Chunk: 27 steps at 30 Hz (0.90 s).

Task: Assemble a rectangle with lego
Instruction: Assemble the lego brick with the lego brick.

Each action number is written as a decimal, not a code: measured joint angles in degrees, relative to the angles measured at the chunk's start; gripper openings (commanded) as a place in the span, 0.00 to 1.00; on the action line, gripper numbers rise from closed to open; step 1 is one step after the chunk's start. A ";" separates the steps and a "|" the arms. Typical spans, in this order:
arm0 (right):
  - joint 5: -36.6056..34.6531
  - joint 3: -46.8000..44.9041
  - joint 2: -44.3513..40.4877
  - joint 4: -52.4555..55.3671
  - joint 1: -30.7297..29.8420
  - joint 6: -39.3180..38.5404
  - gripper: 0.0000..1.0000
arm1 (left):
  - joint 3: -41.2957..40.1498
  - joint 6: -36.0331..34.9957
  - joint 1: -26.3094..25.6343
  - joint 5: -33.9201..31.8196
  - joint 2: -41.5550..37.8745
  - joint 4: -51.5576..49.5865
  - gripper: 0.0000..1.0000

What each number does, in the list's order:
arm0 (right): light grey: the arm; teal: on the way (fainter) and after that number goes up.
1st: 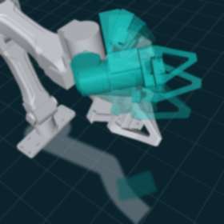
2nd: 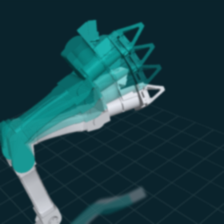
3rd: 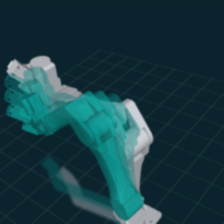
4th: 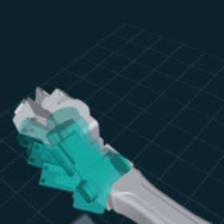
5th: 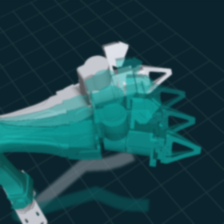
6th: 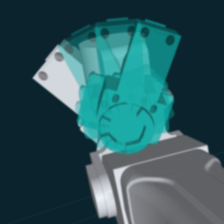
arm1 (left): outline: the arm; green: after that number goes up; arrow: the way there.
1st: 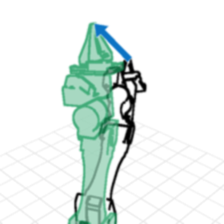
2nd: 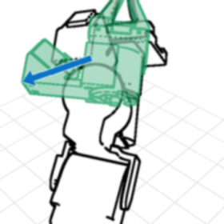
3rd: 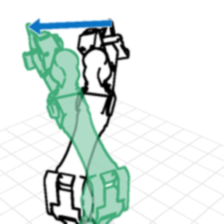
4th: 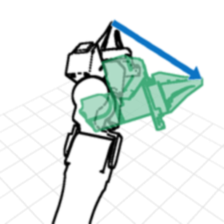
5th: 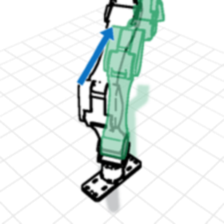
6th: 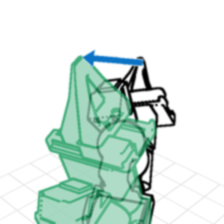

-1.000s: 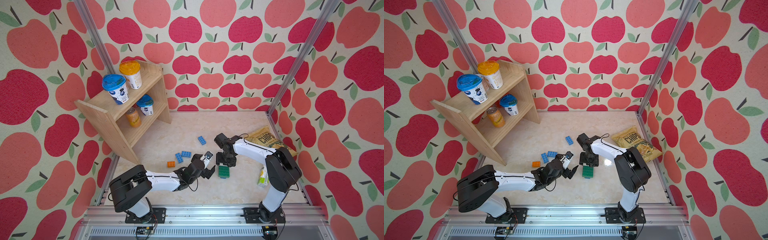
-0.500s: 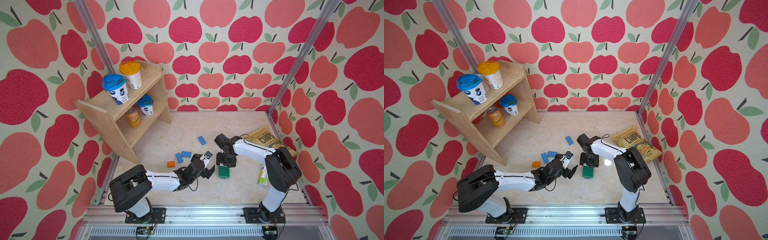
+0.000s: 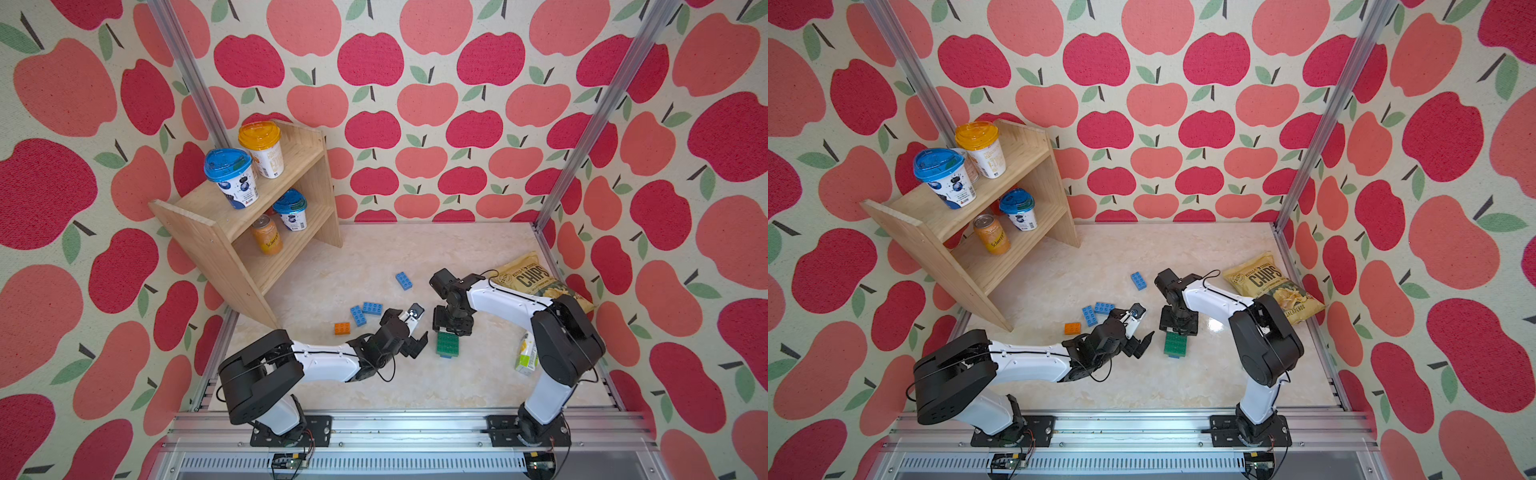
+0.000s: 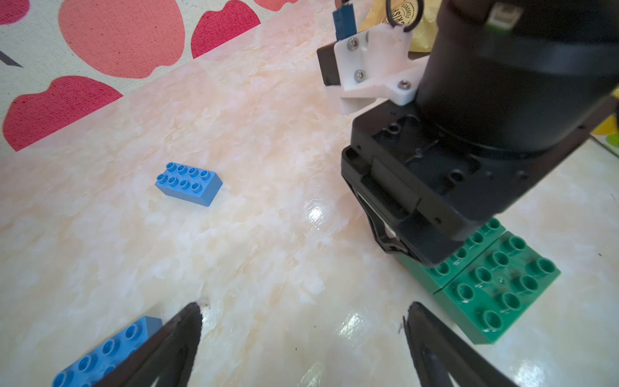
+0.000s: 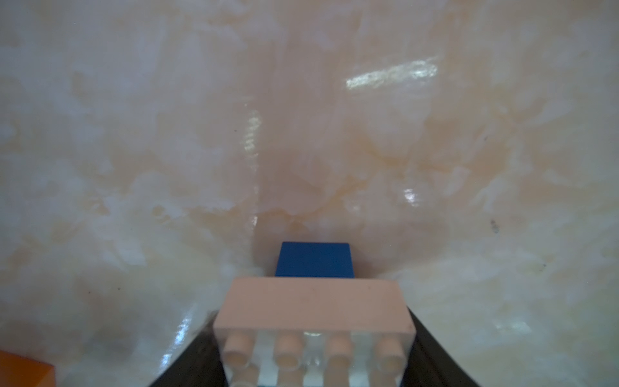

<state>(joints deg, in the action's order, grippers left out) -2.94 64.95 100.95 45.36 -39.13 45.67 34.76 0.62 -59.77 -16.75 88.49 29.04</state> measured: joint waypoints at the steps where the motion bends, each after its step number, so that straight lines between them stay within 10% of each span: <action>1: -0.02 -0.17 -0.09 -0.24 0.00 0.20 0.38 | 0.00 0.00 0.02 -0.07 0.00 -0.15 0.97; 27: 0.50 -1.49 1.05 -2.01 0.72 2.97 0.23 | 0.00 -0.02 2.05 -1.22 -1.75 -1.44 0.97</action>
<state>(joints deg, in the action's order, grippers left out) -2.44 63.46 102.00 43.35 -38.41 48.64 34.76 0.60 -57.71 -17.98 86.74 27.59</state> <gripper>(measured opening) 0.684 0.975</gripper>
